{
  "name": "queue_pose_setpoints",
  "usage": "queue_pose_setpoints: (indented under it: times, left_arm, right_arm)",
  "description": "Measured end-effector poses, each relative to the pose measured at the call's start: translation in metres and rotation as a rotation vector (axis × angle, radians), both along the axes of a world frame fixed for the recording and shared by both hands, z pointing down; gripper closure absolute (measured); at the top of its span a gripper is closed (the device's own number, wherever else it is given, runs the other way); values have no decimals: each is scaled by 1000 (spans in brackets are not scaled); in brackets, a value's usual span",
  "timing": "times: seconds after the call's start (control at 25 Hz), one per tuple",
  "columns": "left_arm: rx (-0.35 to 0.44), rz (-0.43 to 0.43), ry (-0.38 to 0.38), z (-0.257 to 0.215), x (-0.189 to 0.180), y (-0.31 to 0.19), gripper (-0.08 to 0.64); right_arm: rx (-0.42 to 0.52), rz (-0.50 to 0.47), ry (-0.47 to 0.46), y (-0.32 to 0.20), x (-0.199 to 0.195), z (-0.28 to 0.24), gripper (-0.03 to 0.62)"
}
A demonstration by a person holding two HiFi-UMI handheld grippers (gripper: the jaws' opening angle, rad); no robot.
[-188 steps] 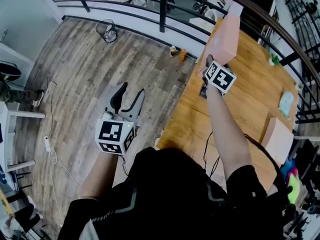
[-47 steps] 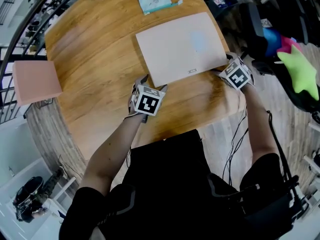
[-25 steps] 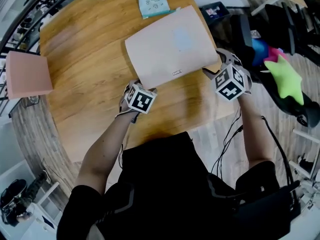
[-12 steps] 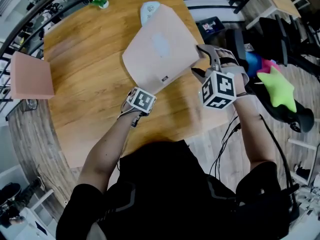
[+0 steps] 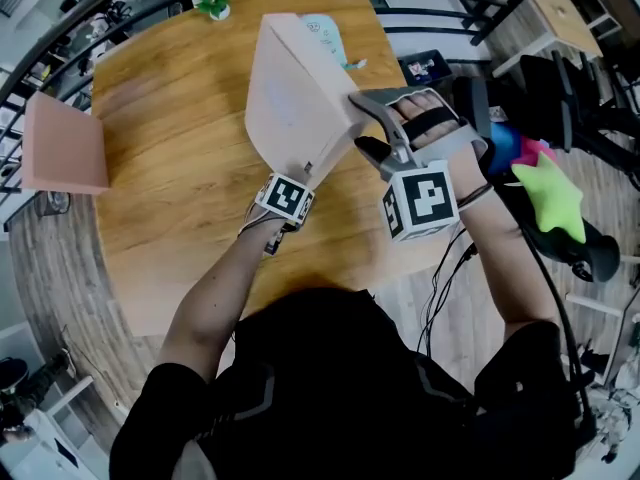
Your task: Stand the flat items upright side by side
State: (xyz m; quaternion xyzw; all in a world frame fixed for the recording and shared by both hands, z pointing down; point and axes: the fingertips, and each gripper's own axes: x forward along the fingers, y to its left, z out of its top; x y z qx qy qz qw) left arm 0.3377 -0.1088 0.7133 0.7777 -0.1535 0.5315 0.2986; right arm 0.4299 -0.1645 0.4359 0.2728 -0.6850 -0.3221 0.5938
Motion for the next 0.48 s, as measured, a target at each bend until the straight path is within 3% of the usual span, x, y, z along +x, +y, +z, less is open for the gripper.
queue_pose_setpoints:
  times: [0.08,0.28,0.4,0.48]
  left_arm:
    - [92,17,29,-2,5,-17,244]
    - [19,-46,90,-8,-2,-17,244]
    - [81,11,148,-20,2,-16,244]
    - [117,30,173,-27,2,-16,244]
  right_arm:
    - [9,-47,33,-1,-15,-6,247]
    - [2,-202,102,4,-63,-12,253]
    - [-11,-276,115,15,-80,0,292]
    - [-21,-270,91,17,-83,3,293]
